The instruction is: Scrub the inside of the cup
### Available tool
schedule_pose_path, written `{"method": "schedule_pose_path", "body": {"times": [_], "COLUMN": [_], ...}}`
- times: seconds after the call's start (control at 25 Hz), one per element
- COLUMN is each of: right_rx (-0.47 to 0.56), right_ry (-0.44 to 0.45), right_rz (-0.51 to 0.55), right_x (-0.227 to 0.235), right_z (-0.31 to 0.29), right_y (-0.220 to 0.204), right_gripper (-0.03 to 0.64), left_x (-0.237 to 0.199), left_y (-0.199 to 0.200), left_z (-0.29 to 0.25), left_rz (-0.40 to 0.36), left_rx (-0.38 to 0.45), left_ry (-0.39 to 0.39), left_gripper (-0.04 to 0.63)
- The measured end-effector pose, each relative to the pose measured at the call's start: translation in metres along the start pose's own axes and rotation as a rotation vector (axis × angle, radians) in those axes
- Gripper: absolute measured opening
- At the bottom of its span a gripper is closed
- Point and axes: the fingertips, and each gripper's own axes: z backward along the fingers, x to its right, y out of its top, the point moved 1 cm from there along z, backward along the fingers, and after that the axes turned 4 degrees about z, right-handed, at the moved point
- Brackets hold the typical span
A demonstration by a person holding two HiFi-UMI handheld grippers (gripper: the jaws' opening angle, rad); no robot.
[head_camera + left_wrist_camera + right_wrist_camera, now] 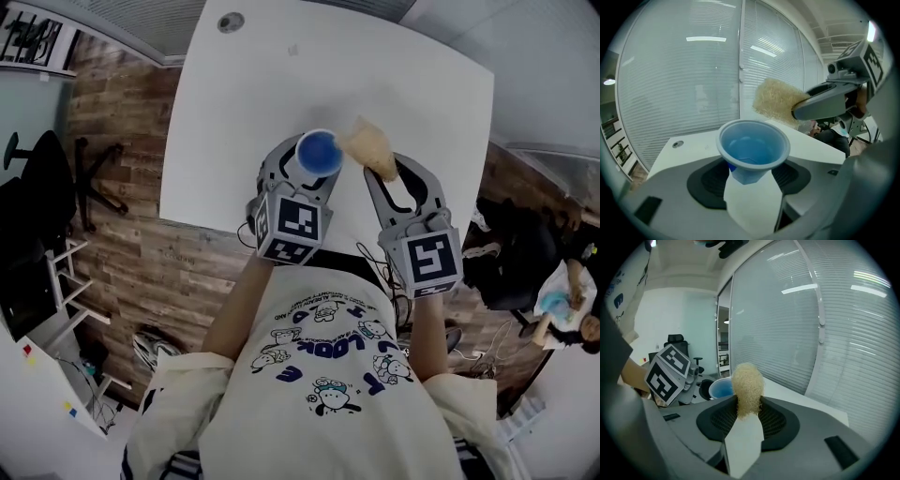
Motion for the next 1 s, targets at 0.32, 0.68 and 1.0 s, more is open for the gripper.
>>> {"method": "schedule_pose_path", "body": {"times": [0.32,0.68,1.0], "right_rx": [0.025,-0.005,-0.021], "right_ry": [0.054,0.104,0.158], "right_rz": [0.094,0.141,0.221], "right_x": [-0.018,-0.029,-0.042], "right_z": [0.008,-0.002,-0.007], "right_y": [0.023,0.017,0.02], "right_gripper": [0.138,0.137,0.133], "left_x": [0.004,-0.002,-0.007], "left_y": [0.008,0.01,0.014], "left_z": [0.003,0.004,0.01], "left_rz": [-0.021,-0.019,-0.039], "left_rx": [-0.01,-0.014,-0.008], "left_ry": [-0.008,0.01,0.006], "left_gripper": [0.301,0.301,0.301]}}
